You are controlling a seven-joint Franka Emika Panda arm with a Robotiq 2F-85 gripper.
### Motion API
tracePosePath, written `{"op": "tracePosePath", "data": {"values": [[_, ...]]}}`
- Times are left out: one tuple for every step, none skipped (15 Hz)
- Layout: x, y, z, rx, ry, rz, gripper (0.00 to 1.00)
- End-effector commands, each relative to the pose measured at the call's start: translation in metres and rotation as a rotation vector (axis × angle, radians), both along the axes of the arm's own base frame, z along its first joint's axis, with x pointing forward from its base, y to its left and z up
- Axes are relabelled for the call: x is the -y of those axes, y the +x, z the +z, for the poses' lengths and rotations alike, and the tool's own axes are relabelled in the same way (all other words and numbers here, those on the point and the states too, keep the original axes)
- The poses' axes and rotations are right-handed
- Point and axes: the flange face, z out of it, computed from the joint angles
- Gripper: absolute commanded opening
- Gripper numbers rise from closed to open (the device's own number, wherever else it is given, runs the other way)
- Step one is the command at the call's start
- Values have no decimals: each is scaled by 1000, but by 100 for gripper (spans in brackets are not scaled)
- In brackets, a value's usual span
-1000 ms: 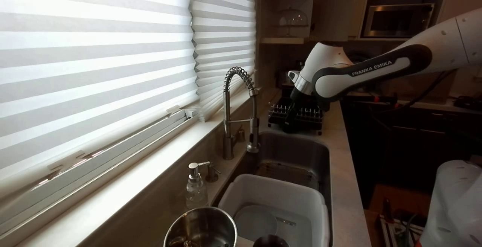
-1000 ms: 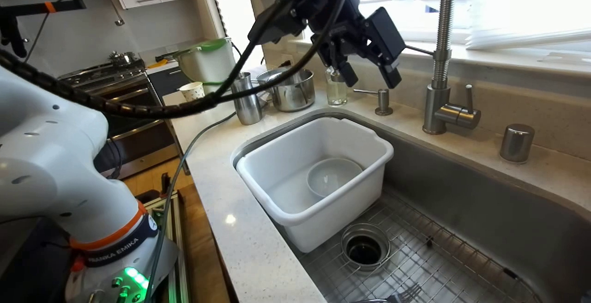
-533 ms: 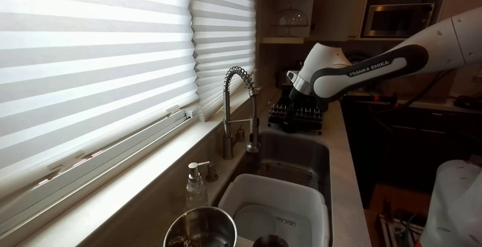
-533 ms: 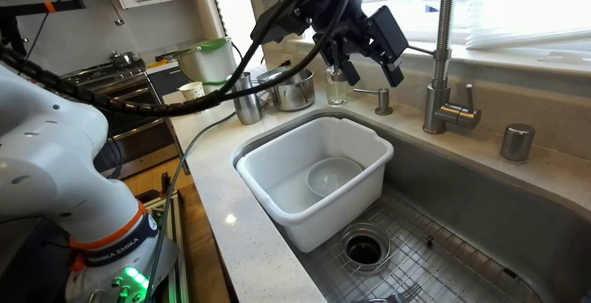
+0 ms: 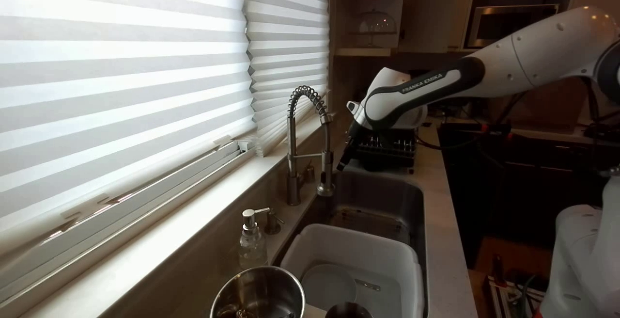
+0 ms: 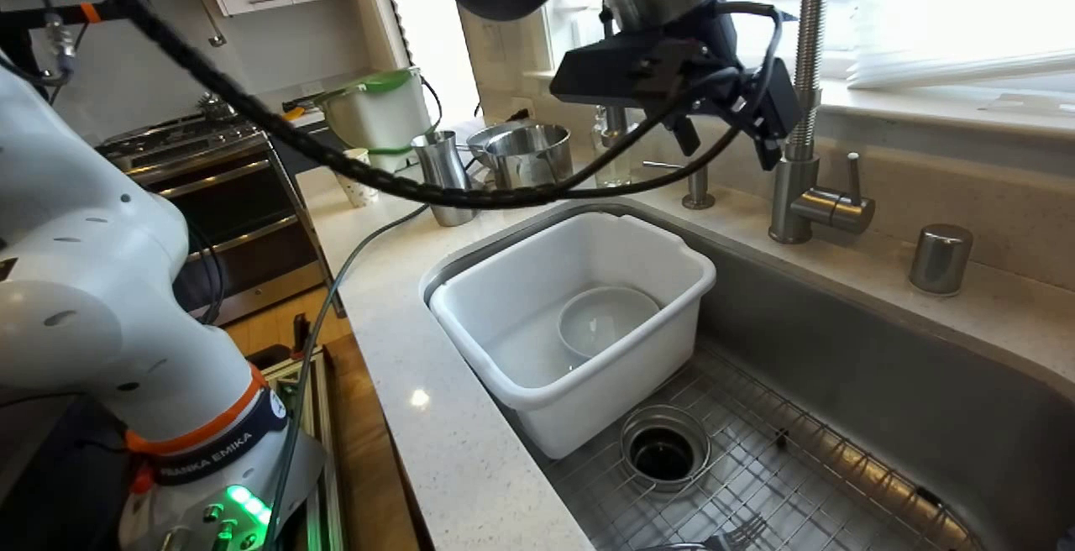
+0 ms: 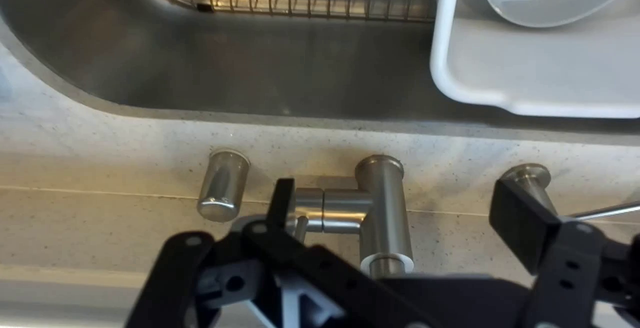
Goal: Turn the faucet to the left then turn it on
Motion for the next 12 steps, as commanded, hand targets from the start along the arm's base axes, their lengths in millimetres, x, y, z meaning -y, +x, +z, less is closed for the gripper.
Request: {"op": "tracePosePath", "data": {"values": [[14,56,-11,10,0,36,100],[17,67,-12,19,-9,47,100],[21,76,-14,17,-26,42,100],[25,85,-17,16,-40,44,100],[31,94,-23,16,-54,41,100],[34,101,-25,17,-59,40,100],[38,107,-29,16,-57,37,100],[42,111,-32,20,-67,31,100],[46,116,-33,26,-68,28,100],[49,121,-35,34,-73,24,100],[53,124,-36,39,-78,23,100],[56,127,-37,41,-84,20,100]]}}
